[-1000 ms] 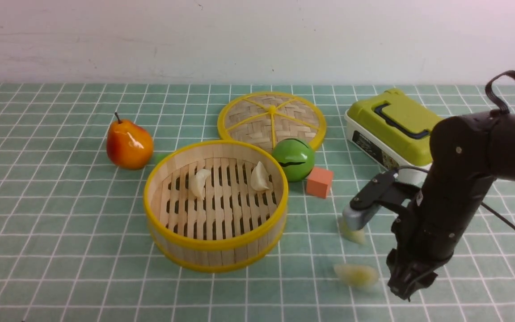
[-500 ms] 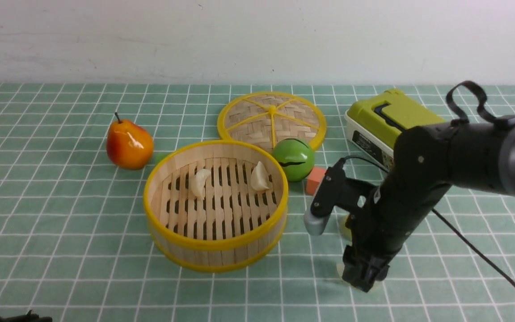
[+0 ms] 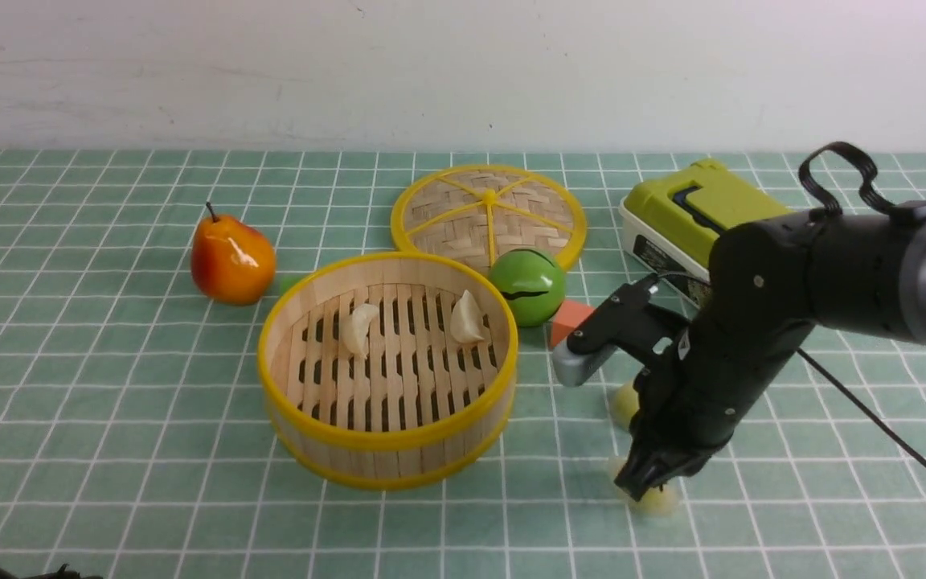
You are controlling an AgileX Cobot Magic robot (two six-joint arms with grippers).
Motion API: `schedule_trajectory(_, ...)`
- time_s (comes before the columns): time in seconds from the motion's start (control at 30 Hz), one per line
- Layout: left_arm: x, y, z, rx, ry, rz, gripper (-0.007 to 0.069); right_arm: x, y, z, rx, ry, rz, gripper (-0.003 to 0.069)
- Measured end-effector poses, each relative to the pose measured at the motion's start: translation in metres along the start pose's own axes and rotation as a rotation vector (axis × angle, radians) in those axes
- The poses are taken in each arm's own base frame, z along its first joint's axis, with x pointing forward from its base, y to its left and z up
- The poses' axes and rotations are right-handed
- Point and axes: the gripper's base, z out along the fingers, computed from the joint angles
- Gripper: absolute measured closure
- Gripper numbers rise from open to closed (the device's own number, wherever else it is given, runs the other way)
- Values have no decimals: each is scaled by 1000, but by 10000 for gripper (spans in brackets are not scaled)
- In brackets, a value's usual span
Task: Put the dumplings into the steamer on the table with the blue tablecloth.
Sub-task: 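Reach for and grasp a dumpling lying on the table beside the steamer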
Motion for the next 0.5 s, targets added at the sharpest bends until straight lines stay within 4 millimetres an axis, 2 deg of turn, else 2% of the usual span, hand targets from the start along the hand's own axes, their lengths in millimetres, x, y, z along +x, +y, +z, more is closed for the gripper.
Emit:
schedule_trajectory(0.03,0,0,0,0,0,0,515,-1,0,-1,0,-4,3,675)
schedule_trajectory(0.2,0,0,0,1,0,-2,515,-12,8,-46,-35,-85,26,678)
schedule_trajectory(0.3,0,0,0,1,0,-2,515,-14,10,-57,-35,-111,23,673)
schedule_trajectory(0.4,0,0,0,1,0,-2,515,-14,8,-49,-41,-80,29,634)
schedule_trajectory(0.5,0,0,0,2,0,-2,514,-15,4,-26,-50,-29,50,526)
